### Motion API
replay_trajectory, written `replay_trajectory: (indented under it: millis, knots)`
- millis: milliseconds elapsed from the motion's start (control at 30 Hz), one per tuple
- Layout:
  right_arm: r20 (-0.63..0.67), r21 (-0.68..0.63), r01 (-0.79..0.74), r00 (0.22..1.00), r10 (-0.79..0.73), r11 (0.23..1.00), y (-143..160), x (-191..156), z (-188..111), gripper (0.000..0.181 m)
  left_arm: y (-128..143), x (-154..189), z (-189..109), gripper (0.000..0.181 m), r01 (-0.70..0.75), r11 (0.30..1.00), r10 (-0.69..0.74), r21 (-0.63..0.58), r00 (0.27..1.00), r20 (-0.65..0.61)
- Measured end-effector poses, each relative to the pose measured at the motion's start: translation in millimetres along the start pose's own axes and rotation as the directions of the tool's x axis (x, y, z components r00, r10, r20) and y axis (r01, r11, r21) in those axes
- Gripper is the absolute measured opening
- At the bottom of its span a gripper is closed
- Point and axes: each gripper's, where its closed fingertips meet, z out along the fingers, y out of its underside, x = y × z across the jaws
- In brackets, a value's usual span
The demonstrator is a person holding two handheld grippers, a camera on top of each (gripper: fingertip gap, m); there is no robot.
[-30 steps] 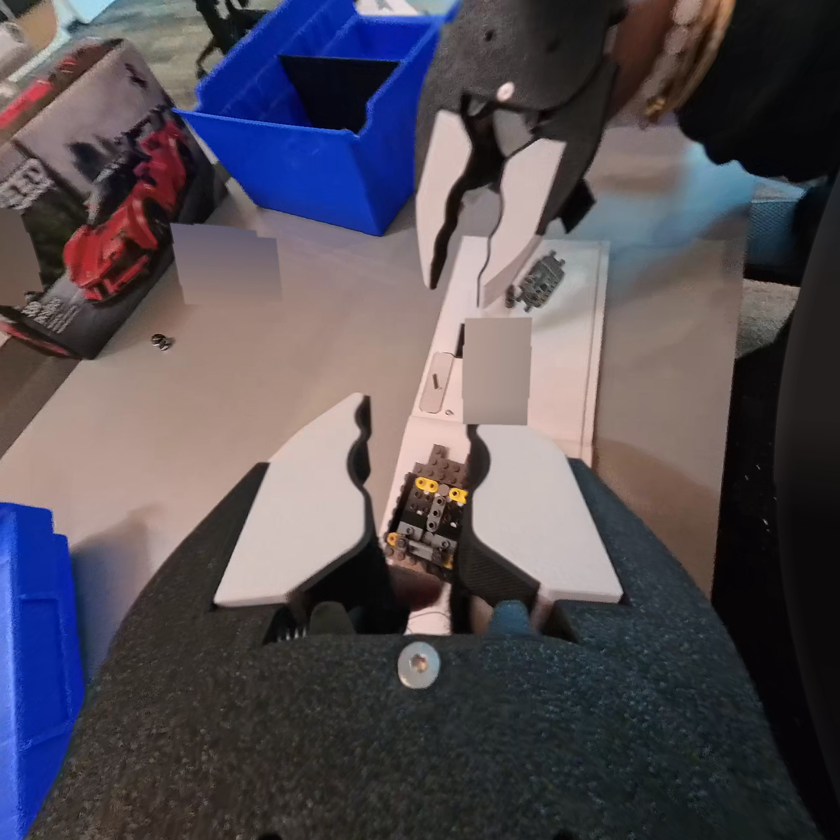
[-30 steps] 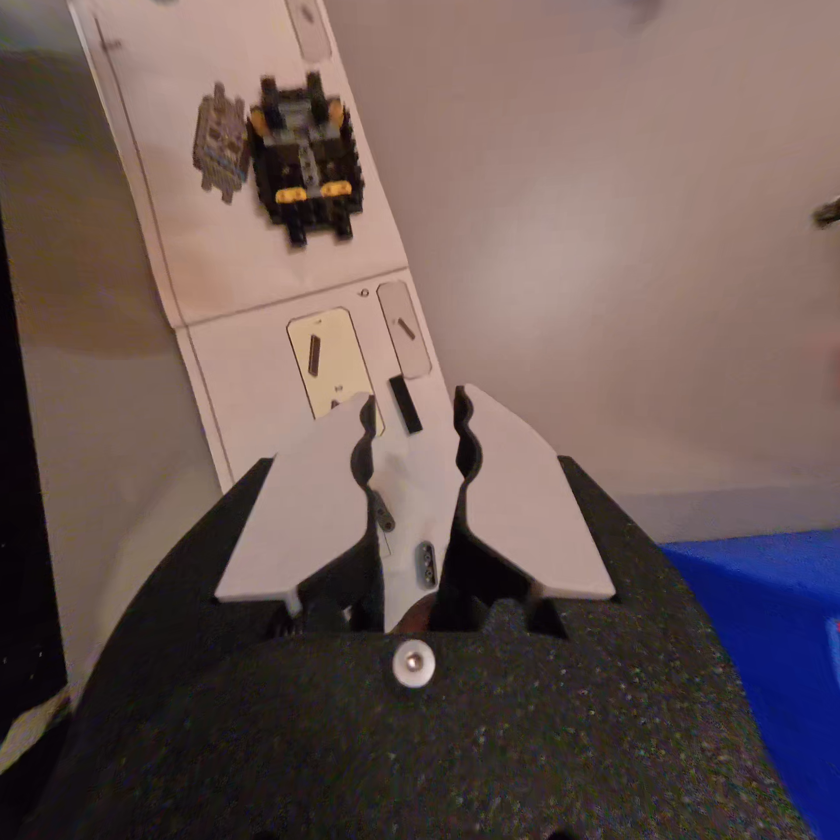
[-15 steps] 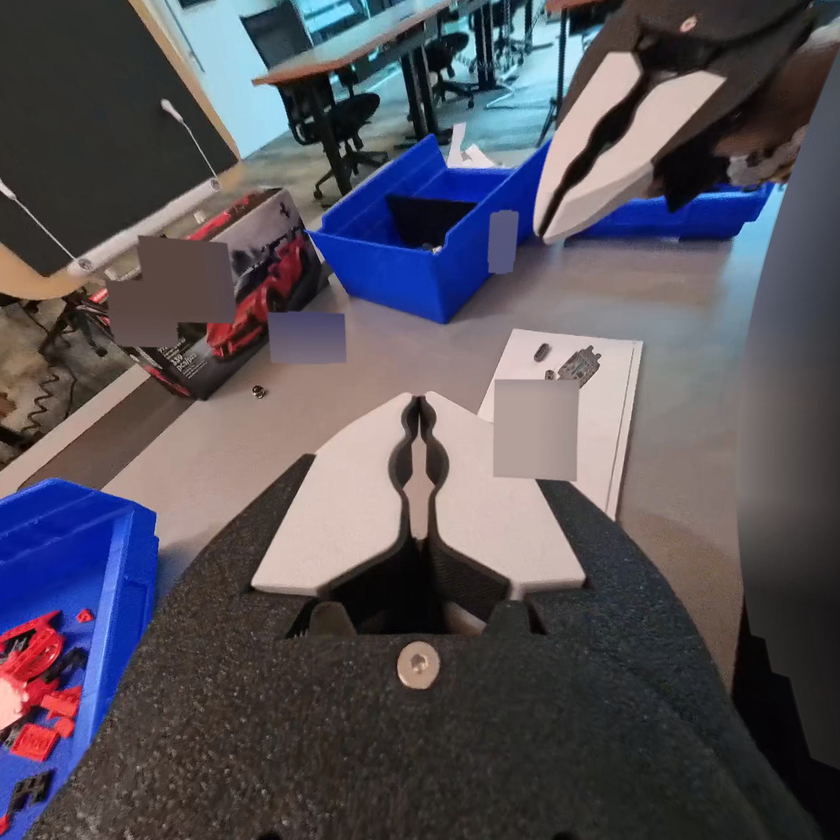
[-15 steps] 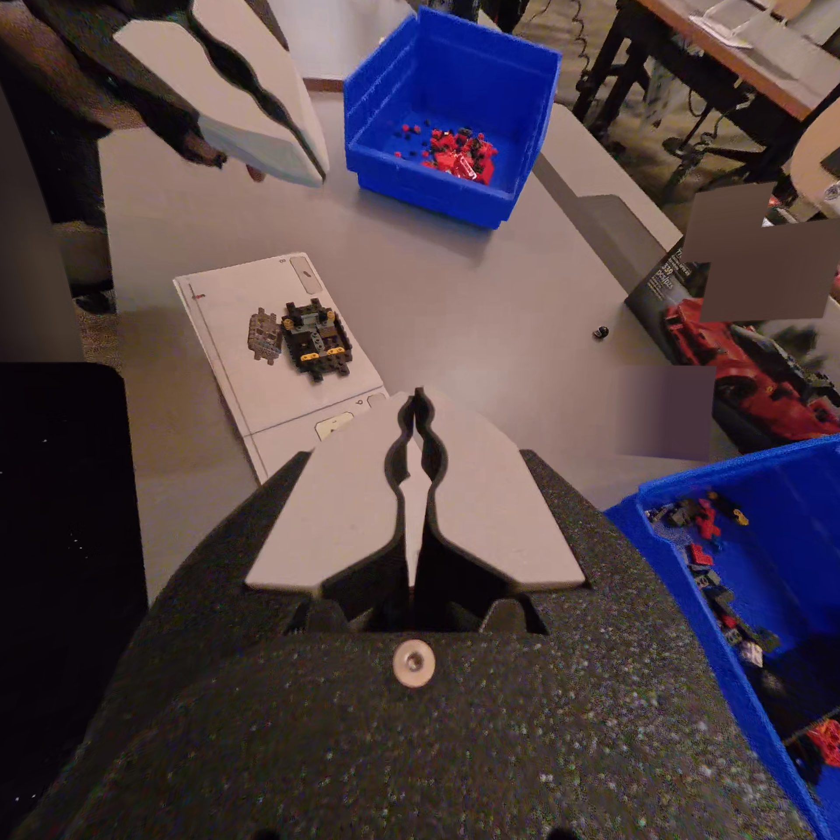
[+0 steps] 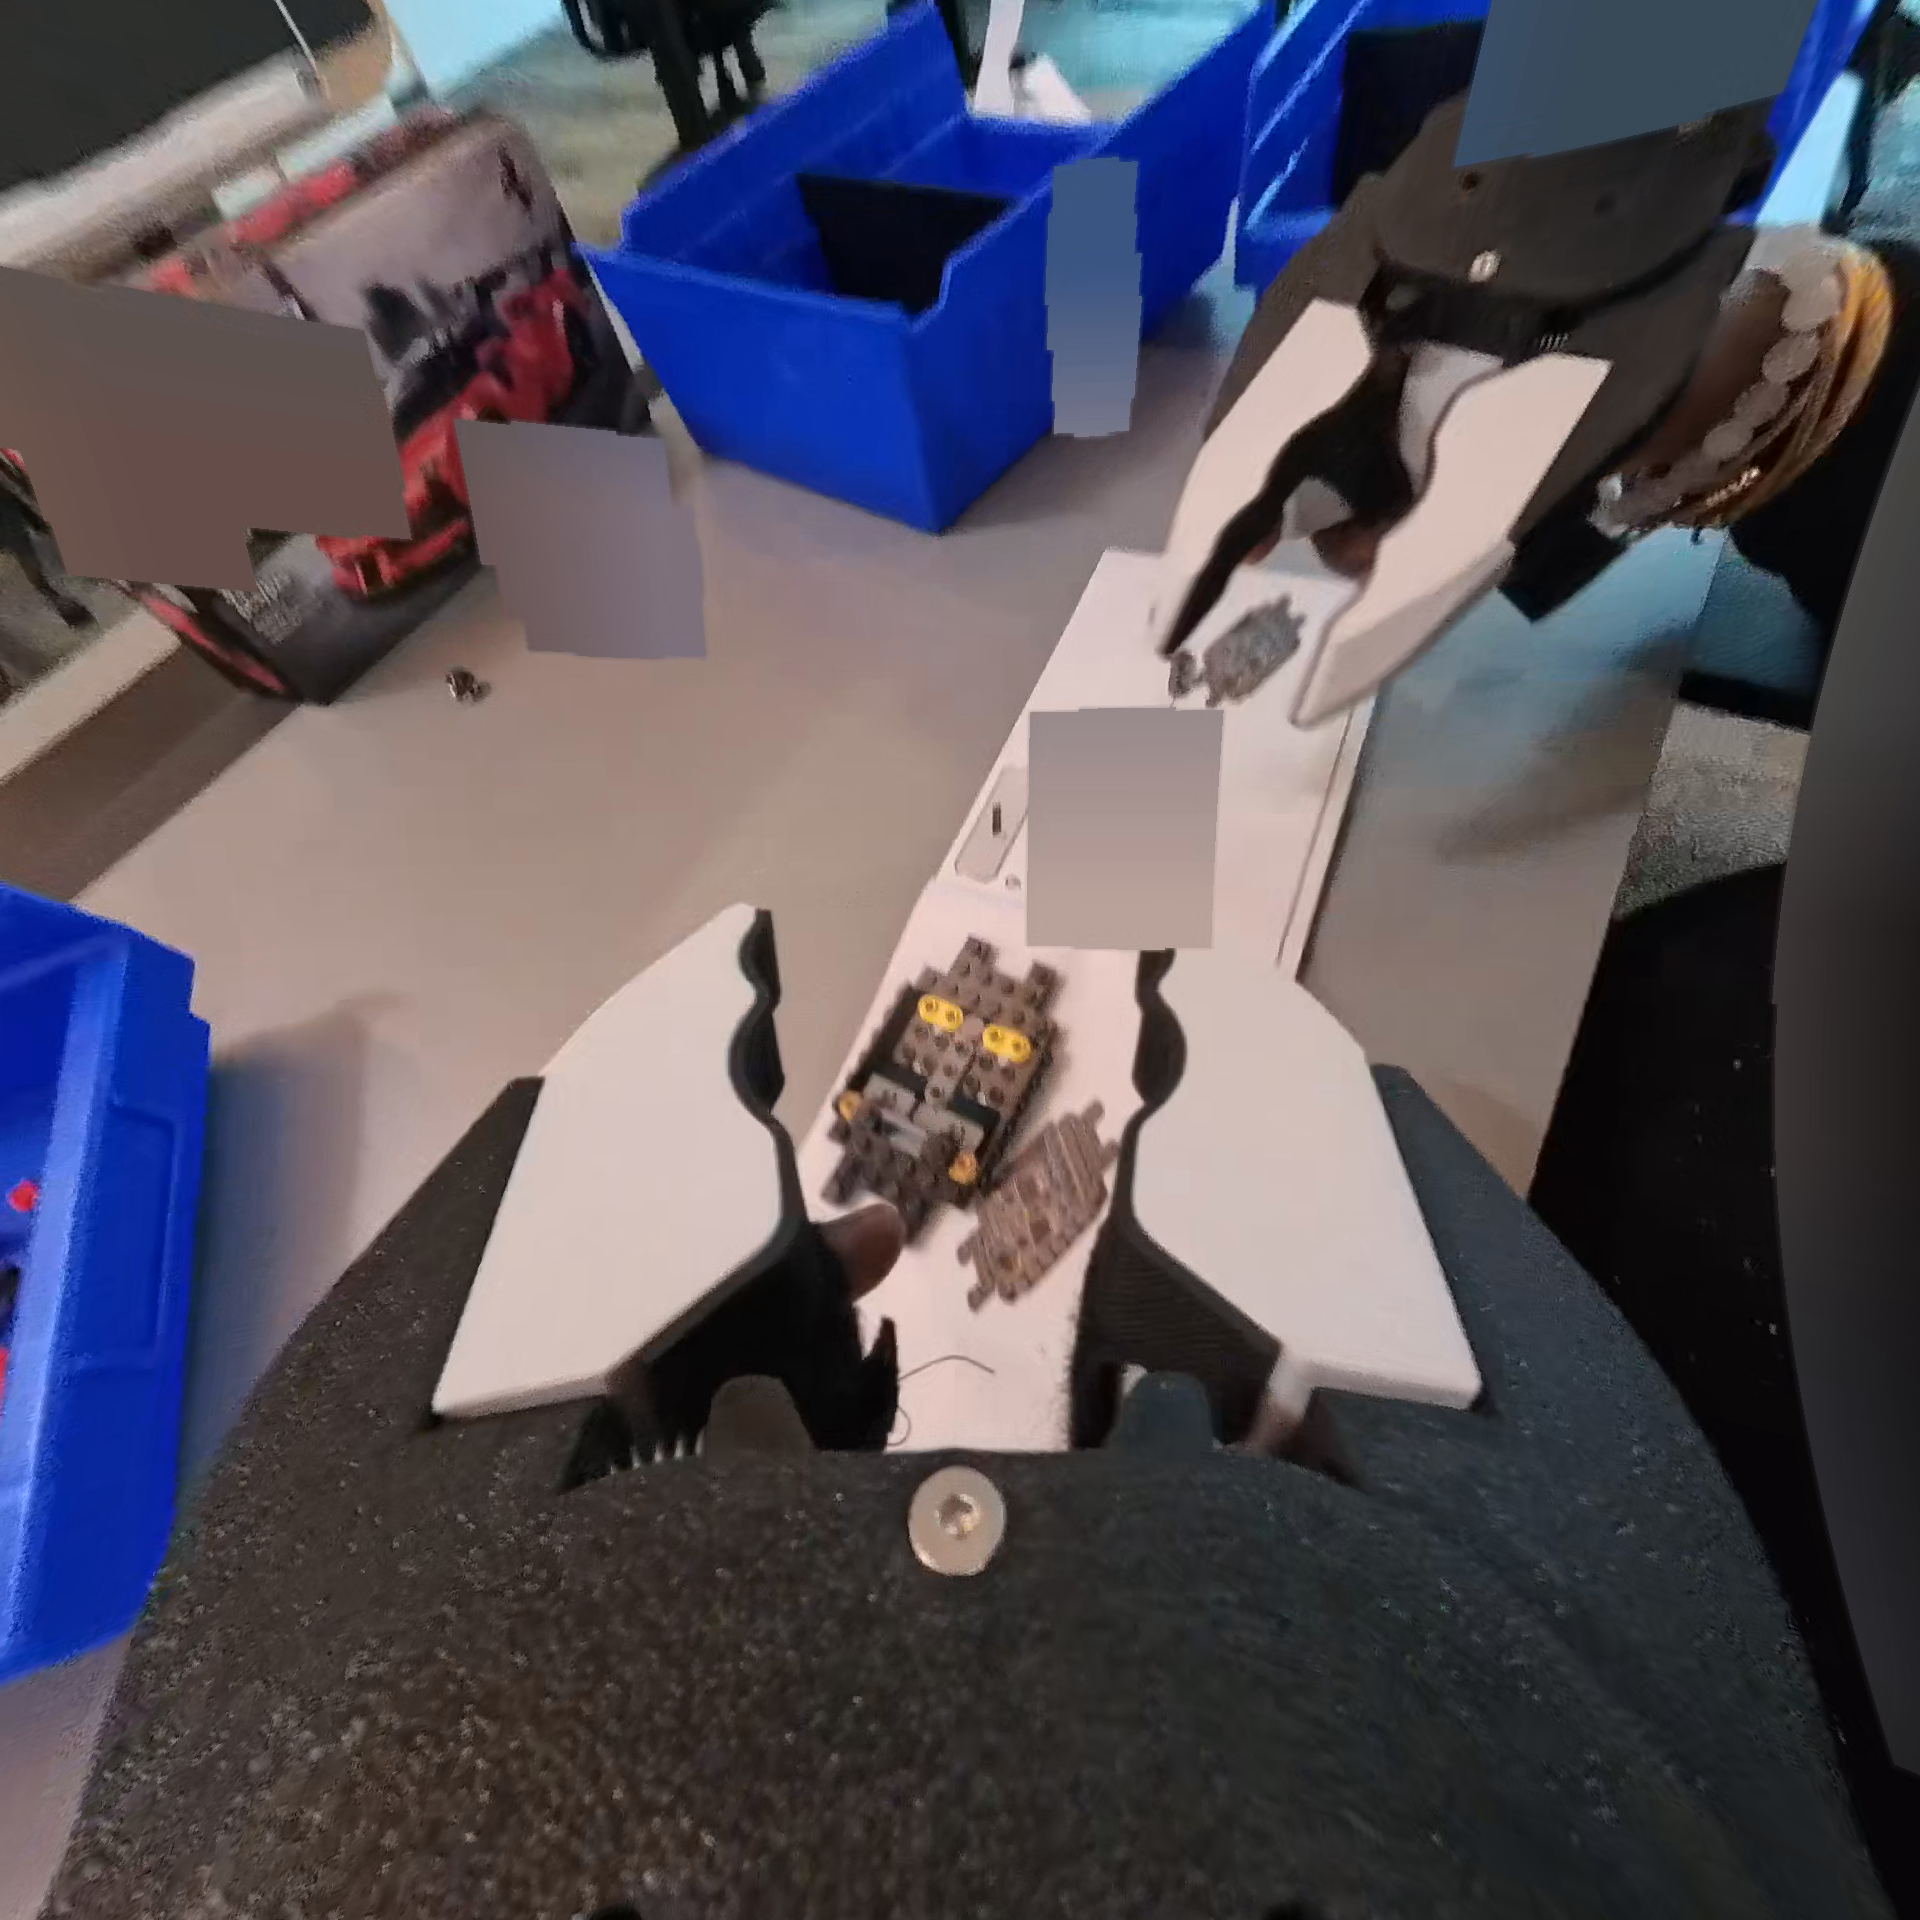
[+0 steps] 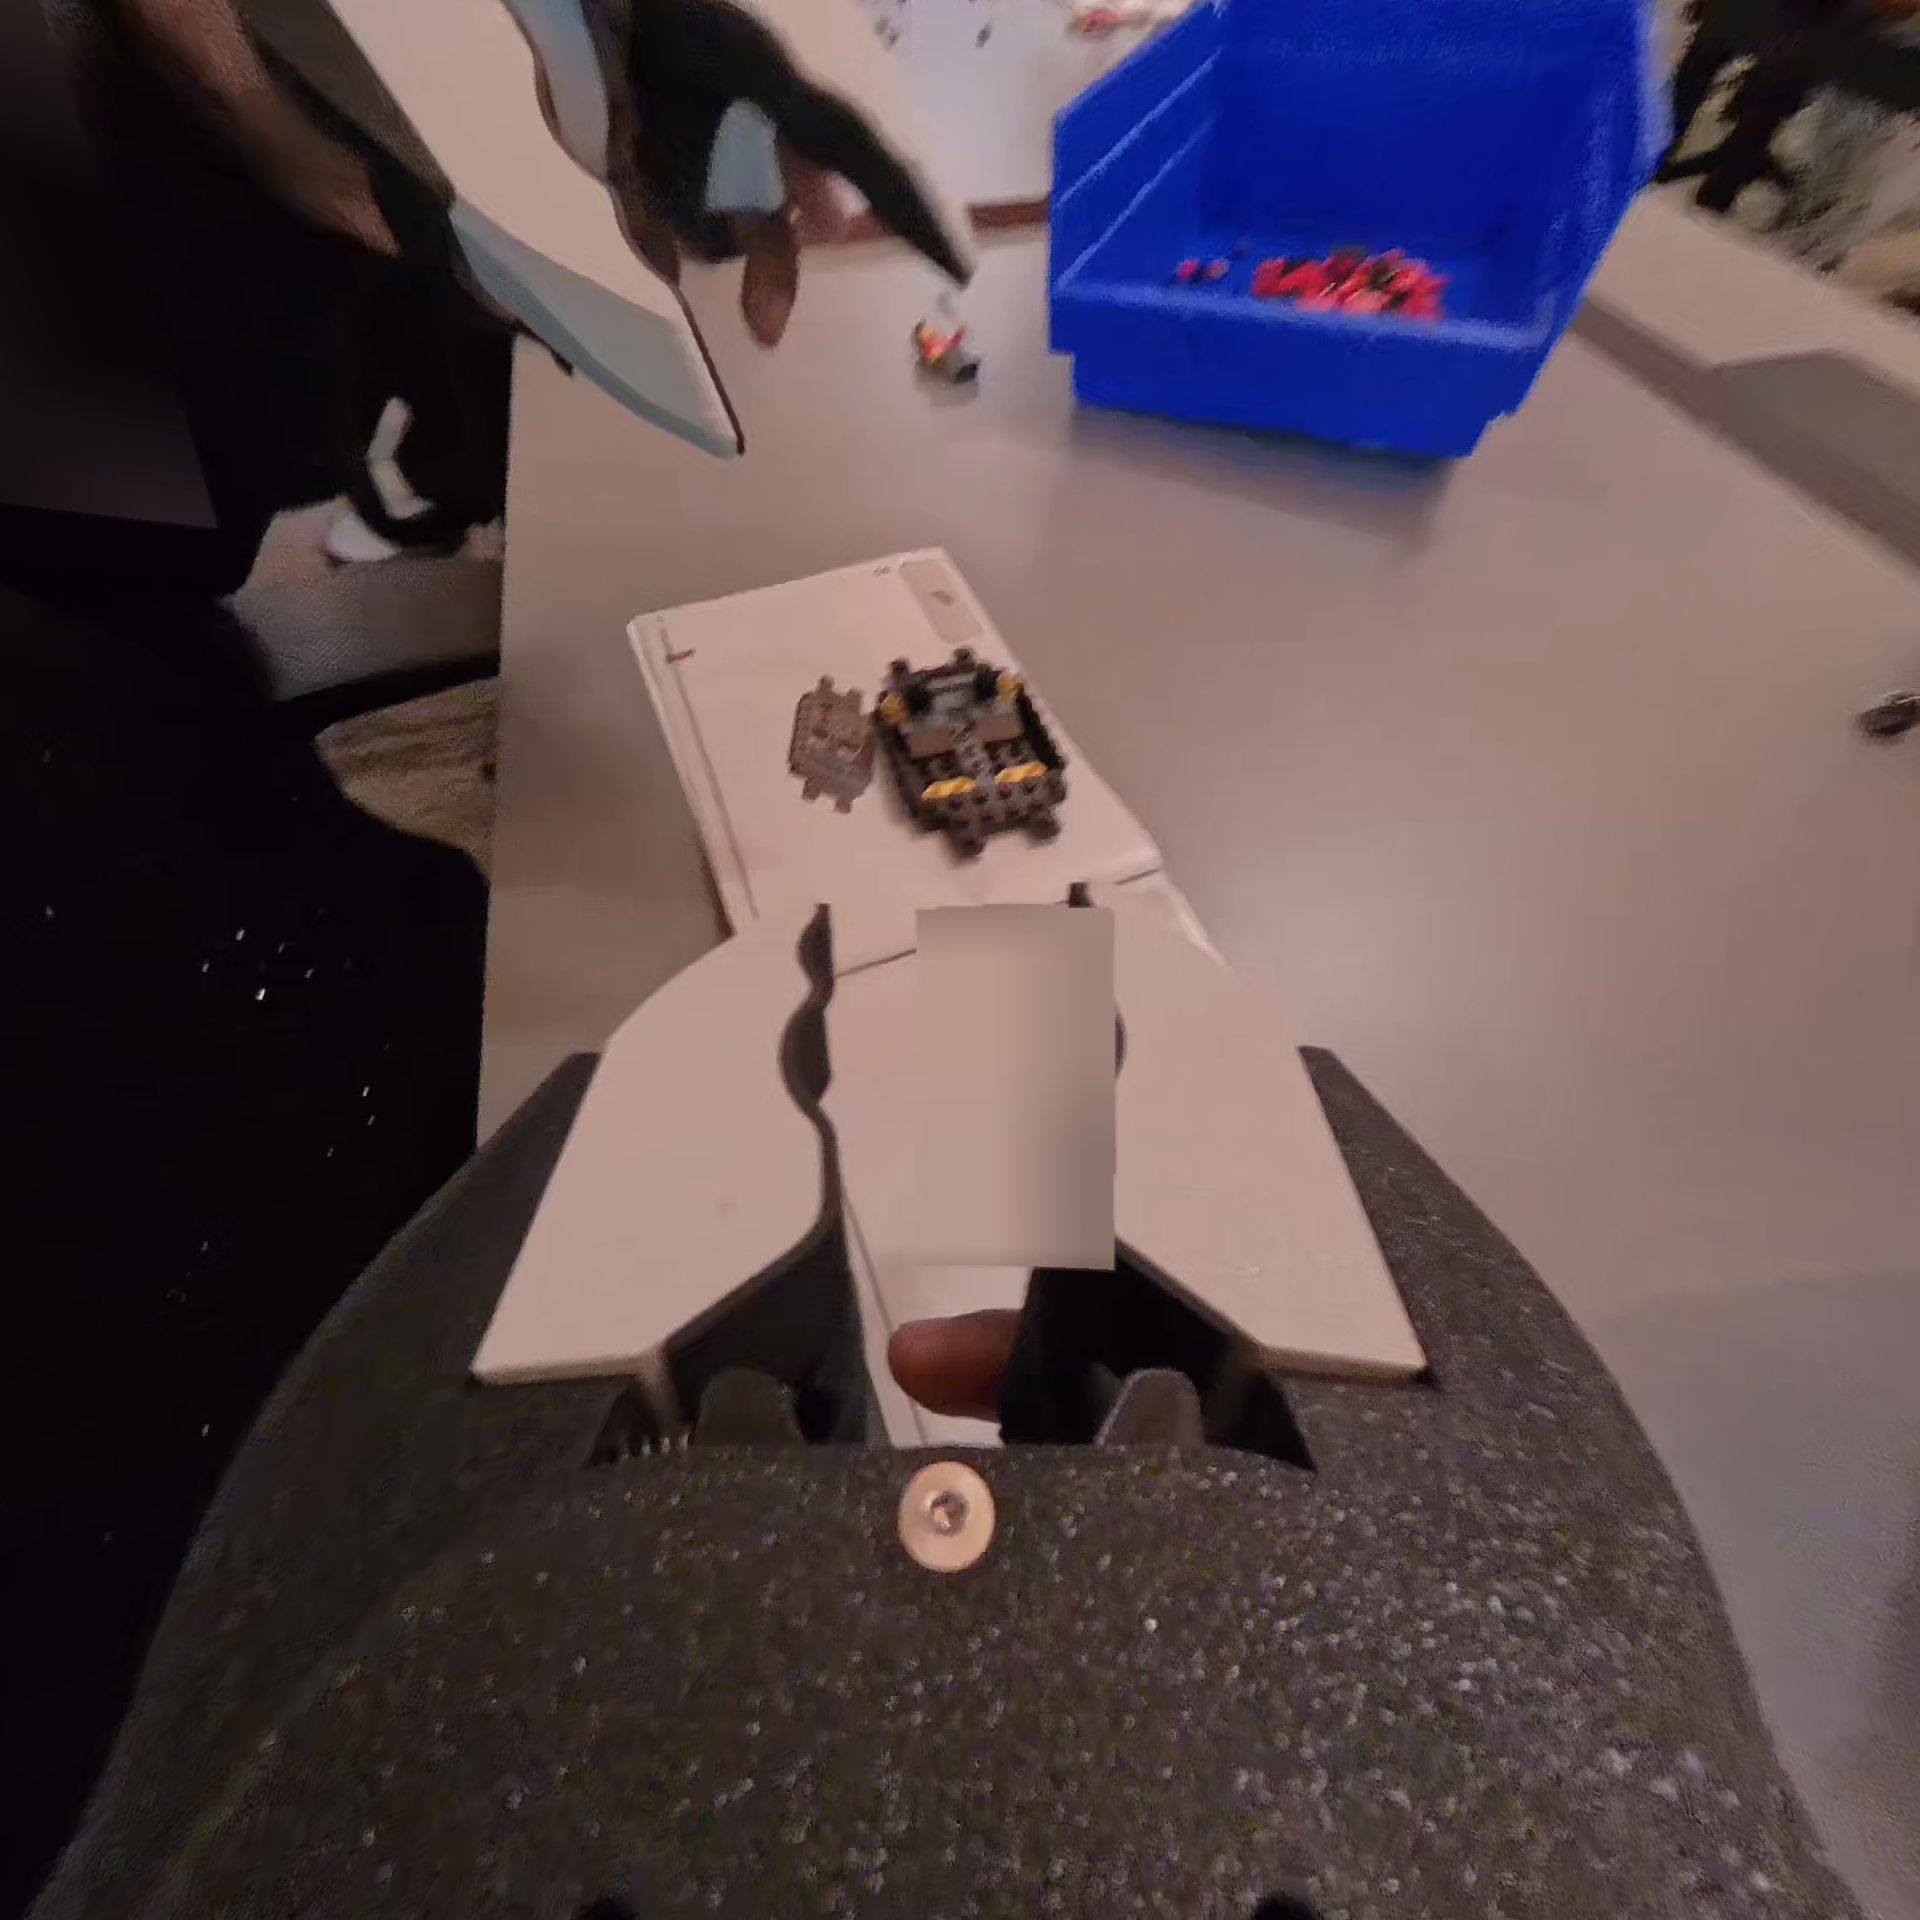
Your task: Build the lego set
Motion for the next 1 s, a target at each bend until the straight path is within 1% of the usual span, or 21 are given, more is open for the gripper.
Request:
replay_trajectory:
  millis: [33, 67, 133, 167, 233, 300, 333, 400, 433, 533, 600, 667, 700, 767, 800, 833, 867, 933, 1000]
  knots:
    - [0.02, -0.016, 0.011, 1.0, -0.011, 1.0, 5.7, -1.6, 1.9, 0.014, 9.9, 2.6, -0.8, 0.049, 0.003, 0.999, -0.003, -0.044, 1.0, -0.015]
    - [0.008, -0.012, 0.024, 1.0, -0.024, 1.0, 8.6, 0.9, 3.1, 0.001, 18.1, 9.3, -2.5, 0.0, -0.018, 0.997, 0.014, -0.076, 0.998, -0.062]
    - [-0.079, 0.023, 0.017, 0.997, -0.015, 1.0, 12.6, 15.5, 4.7, 0.0, 21.1, 13.5, -2.8, 0.0, -0.002, 0.997, -0.004, -0.071, 0.996, -0.086]
    - [-0.122, 0.048, -0.005, 0.992, 0.011, 0.999, 14.6, 22.9, 5.1, 0.002, 18.9, 12.2, -2.6, 0.0, 0.005, 0.998, -0.01, -0.059, 0.997, -0.081]
    - [-0.158, 0.102, -0.044, 0.986, 0.06, 0.994, 15.5, 30.5, 5.0, 0.009, 8.5, 7.1, -2.4, 0.003, -0.013, 1.0, 0.012, -0.019, 0.998, -0.068]
    - [-0.166, 0.131, -0.049, 0.984, 0.071, 0.99, 12.4, 32.9, 2.3, 0.011, -4.5, -3.9, -3.6, 0.01, -0.051, 0.999, 0.05, -0.021, 0.998, -0.035]
    - [-0.166, 0.137, -0.047, 0.984, 0.07, 0.989, 10.0, 32.8, 0.0, 0.013, -11.7, -9.8, -5.5, 0.011, -0.086, 0.996, 0.085, -0.038, 0.996, -0.02]
    - [-0.154, 0.16, -0.04, 0.986, 0.065, 0.986, 3.9, 29.8, -5.5, 0.014, -28.2, -21.5, -10.9, 0.008, -0.138, 0.988, 0.139, -0.066, 0.99, 0.016]
    - [-0.143, 0.179, -0.04, 0.987, 0.067, 0.983, 0.7, 27.8, -7.8, 0.015, -35.8, -25.9, -13.2, 0.008, -0.139, 0.988, 0.142, -0.069, 0.989, 0.033]
    - [-0.094, 0.25, -0.066, 0.991, 0.093, 0.966, -12.5, 20.7, -12.3, 0.018, -50.5, -27.4, -20.6, 0.009, -0.148, 0.989, 0.149, -0.017, 0.986, 0.071]
    - [-0.061, 0.287, -0.066, 0.994, 0.087, 0.956, -20.2, 13.6, -14.3, 0.022, -50.2, -24.6, -26.8, 0.009, -0.162, 0.987, 0.159, 0.018, 0.982, 0.098]
    - [-0.086, 0.279, -0.046, 0.994, 0.073, 0.959, -22.7, 14.5, -12.9, 0.026, -43.3, -20.5, -31.7, 0.01, -0.171, 0.985, 0.167, 0.032, 0.981, 0.094]
    - [-0.099, 0.259, -0.029, 0.993, 0.057, 0.965, -22.2, 14.8, -10.4, 0.032, -39.5, -21.6, -34.0, 0.01, -0.173, 0.985, 0.17, 0.027, 0.98, 0.099]
    - [-0.107, 0.201, 0.014, 0.994, 0.008, 0.979, -19.8, 12.1, -3.0, 0.054, -36.3, -27.8, -39.0, 0.011, -0.182, 0.983, 0.178, 0.017, 0.975, 0.134]
    - [-0.121, 0.178, 0.035, 0.993, -0.013, 0.983, -19.3, 12.2, 0.7, 0.068, -37.2, -28.9, -40.3, 0.011, -0.188, 0.982, 0.182, 0.029, 0.973, 0.144]
    - [-0.138, 0.171, 0.054, 0.99, -0.03, 0.984, -20.5, 12.3, 3.6, 0.076, -38.2, -26.7, -39.8, 0.011, -0.194, 0.98, 0.187, 0.049, 0.974, 0.131]
    - [-0.15, 0.182, 0.07, 0.988, -0.042, 0.981, -23.3, 11.8, 5.9, 0.08, -38.7, -23.4, -37.8, 0.012, -0.197, 0.978, 0.189, 0.069, 0.976, 0.109]
    - [-0.168, 0.222, 0.092, 0.984, -0.055, 0.971, -27.4, 10.7, 9.0, 0.085, -36.6, -17.8, -30.9, 0.024, -0.203, 0.975, 0.199, 0.089, 0.978, 0.059]
    - [-0.185, 0.259, 0.107, 0.981, -0.059, 0.96, -23.8, 11.1, 11.4, 0.083, -32.4, -15.4, -22.5, 0.036, -0.207, 0.973, 0.206, 0.1, 0.978, 0.025]
